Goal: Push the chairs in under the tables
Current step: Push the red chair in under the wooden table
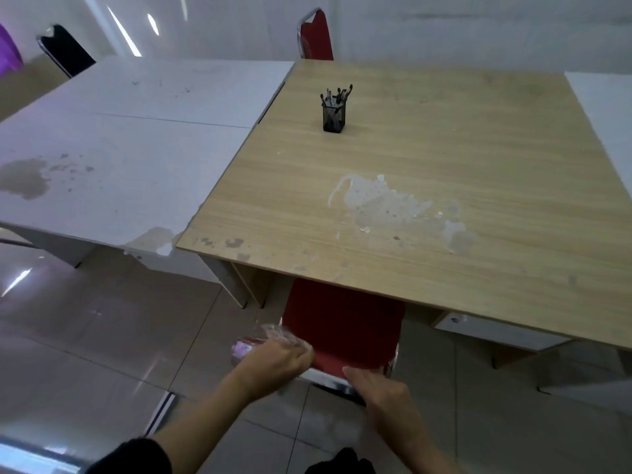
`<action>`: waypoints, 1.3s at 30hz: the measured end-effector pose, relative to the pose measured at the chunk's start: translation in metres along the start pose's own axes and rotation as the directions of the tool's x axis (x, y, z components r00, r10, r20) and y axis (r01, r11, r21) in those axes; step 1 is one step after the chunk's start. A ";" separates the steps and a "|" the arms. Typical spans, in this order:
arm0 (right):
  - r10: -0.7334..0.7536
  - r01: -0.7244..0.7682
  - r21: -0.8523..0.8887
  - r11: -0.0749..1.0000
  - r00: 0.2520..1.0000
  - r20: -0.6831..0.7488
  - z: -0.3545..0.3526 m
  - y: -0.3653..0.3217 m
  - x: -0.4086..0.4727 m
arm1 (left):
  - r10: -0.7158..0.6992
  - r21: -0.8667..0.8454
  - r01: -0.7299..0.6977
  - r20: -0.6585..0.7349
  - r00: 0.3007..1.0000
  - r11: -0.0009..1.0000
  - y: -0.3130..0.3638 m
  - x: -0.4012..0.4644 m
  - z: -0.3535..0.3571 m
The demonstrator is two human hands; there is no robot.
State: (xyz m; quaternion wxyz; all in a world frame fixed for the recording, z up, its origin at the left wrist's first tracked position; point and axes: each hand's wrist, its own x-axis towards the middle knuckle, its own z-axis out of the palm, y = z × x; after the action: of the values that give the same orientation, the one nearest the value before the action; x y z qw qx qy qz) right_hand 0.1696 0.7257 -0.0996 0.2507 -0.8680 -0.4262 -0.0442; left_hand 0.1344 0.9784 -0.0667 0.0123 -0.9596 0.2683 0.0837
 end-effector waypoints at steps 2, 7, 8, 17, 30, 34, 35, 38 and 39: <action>-0.009 0.009 -0.017 1.000 1.000 0.003 -0.006 0.017 0.011 | -0.015 0.019 0.017 -0.068 0.998 1.000 -0.004 0.017 -0.002; 0.041 -0.034 -0.107 0.994 0.997 0.064 -0.023 0.075 0.064 | -0.031 0.082 0.046 -0.180 0.983 0.996 -0.037 0.080 -0.026; 0.059 -0.049 -0.118 0.992 0.995 0.079 -0.022 0.080 0.073 | -0.030 0.090 0.051 -0.223 0.974 0.995 -0.044 0.086 -0.030; 0.037 -0.035 -0.153 0.988 0.999 0.016 -0.010 0.093 0.098 | 0.133 0.143 -0.085 -0.375 0.917 0.986 -0.081 0.106 -0.005; 0.049 -0.028 -0.192 0.981 0.993 0.110 -0.014 0.090 0.101 | -0.034 0.091 0.061 -0.277 0.960 0.994 -0.071 0.106 -0.018; 0.149 -0.108 -0.220 0.969 0.973 0.178 -0.016 0.085 0.102 | -0.093 0.112 0.111 -0.154 0.984 0.988 -0.068 0.107 -0.027; 0.177 -0.131 -0.222 0.966 0.964 0.199 -0.017 0.082 0.103 | -0.123 0.103 0.134 -0.112 0.986 0.986 -0.068 0.106 -0.029; 0.251 -0.208 -0.201 0.957 0.942 0.222 -0.026 0.073 0.103 | -0.231 0.022 0.231 0.020 0.973 0.973 -0.062 0.108 -0.037; 0.273 -0.234 -0.184 0.955 0.935 0.227 -0.028 0.070 0.103 | -0.264 0.015 0.263 0.044 0.964 0.965 -0.060 0.109 -0.038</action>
State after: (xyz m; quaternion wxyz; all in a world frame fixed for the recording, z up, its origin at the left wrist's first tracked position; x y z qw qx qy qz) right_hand 0.2921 0.7503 -0.0732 0.1307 -0.9311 -0.3341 0.0655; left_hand 0.2631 0.9709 -0.0489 0.0339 -0.9846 0.1382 0.1017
